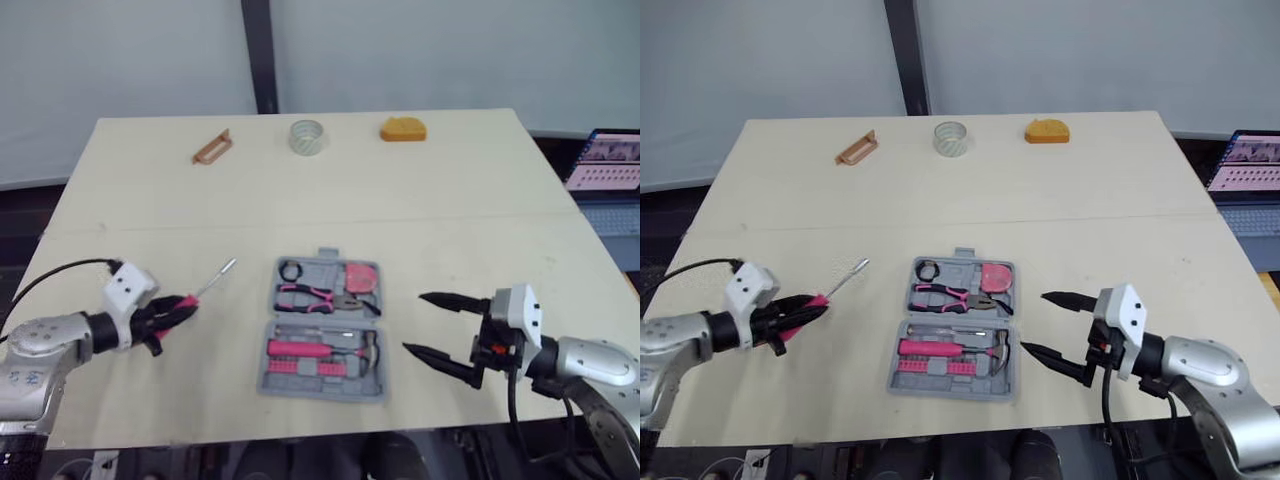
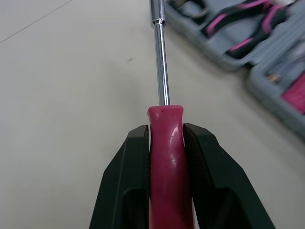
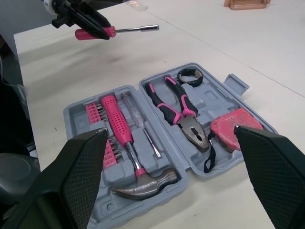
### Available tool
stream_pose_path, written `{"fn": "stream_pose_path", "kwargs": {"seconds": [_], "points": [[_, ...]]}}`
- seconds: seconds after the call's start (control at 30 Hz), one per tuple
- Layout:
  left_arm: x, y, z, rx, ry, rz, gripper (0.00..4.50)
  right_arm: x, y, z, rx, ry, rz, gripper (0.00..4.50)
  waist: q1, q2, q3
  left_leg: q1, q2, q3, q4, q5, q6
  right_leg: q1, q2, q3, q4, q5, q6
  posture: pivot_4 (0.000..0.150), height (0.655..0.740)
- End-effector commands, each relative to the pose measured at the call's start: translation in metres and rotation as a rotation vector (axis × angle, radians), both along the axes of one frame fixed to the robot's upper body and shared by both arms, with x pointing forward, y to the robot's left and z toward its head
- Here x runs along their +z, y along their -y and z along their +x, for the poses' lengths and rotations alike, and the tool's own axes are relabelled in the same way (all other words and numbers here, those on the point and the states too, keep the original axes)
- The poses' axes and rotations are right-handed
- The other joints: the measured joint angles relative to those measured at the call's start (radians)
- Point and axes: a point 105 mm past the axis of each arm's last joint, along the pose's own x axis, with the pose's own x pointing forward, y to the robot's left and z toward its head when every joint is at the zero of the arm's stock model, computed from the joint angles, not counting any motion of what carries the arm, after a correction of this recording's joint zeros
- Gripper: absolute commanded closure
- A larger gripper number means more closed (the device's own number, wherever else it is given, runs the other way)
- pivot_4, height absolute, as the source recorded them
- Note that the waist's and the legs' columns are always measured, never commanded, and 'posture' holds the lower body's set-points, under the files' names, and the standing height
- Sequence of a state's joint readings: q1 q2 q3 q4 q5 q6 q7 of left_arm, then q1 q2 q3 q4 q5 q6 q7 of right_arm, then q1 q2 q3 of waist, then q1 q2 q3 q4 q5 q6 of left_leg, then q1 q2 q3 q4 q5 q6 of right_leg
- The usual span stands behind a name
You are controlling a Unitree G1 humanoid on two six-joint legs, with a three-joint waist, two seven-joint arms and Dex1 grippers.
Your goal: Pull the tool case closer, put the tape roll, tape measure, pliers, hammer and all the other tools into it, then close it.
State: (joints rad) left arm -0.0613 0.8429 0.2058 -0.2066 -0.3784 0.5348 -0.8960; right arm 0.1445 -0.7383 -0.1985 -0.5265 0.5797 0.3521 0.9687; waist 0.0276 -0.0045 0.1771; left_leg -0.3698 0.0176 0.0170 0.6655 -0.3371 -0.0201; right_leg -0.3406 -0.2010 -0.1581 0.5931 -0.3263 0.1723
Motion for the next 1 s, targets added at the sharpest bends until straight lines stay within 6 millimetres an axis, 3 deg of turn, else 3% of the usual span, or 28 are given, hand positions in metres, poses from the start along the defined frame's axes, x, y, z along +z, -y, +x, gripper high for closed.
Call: {"fn": "stream_pose_path", "kwargs": {"seconds": [0.03,0.2,0.37,0.63,1.0], "points": [[0.013,0.020,-0.005,-0.095,-0.002,-0.012,3.91,0.005,-0.003,-0.005,0.017,0.021,0.004,0.00,-0.003,0.000,0.000,0.000,0.000,0.000,0.000,0.000,0.000,0.000,0.000,0.000,0.000,0.000,0.000,0.150,0.7400],[0.016,0.042,-0.018,-0.219,-0.071,-0.012,3.91,0.004,0.000,-0.006,-0.008,0.026,-0.010,0.00,-0.024,0.001,0.000,-0.001,-0.002,-0.011,-0.003,0.000,0.000,0.008,-0.001,-0.008,-0.001,0.000,0.000,0.150,0.7400],[0.012,0.069,-0.042,-0.393,-0.188,0.041,3.91,0.003,0.002,-0.009,-0.008,0.055,-0.069,0.00,-0.013,0.000,0.000,0.000,-0.002,-0.006,-0.001,0.000,0.000,0.005,-0.001,-0.002,-0.002,0.000,0.000,0.150,0.7400],[0.013,0.104,-0.054,-0.549,-0.222,0.155,3.91,-0.001,0.007,-0.021,0.001,0.099,-0.156,0.00,0.005,0.001,0.000,-0.001,-0.002,-0.003,0.000,0.000,0.000,0.002,0.000,0.000,-0.001,0.000,0.000,0.150,0.7400],[-0.012,0.120,-0.061,-0.612,-0.249,0.278,3.91,-0.007,0.019,-0.038,0.060,0.046,-0.213,0.00,0.001,0.001,0.000,-0.001,-0.001,-0.002,0.000,0.000,0.000,0.002,0.001,0.001,-0.001,0.000,0.000,0.150,0.7400]]}}
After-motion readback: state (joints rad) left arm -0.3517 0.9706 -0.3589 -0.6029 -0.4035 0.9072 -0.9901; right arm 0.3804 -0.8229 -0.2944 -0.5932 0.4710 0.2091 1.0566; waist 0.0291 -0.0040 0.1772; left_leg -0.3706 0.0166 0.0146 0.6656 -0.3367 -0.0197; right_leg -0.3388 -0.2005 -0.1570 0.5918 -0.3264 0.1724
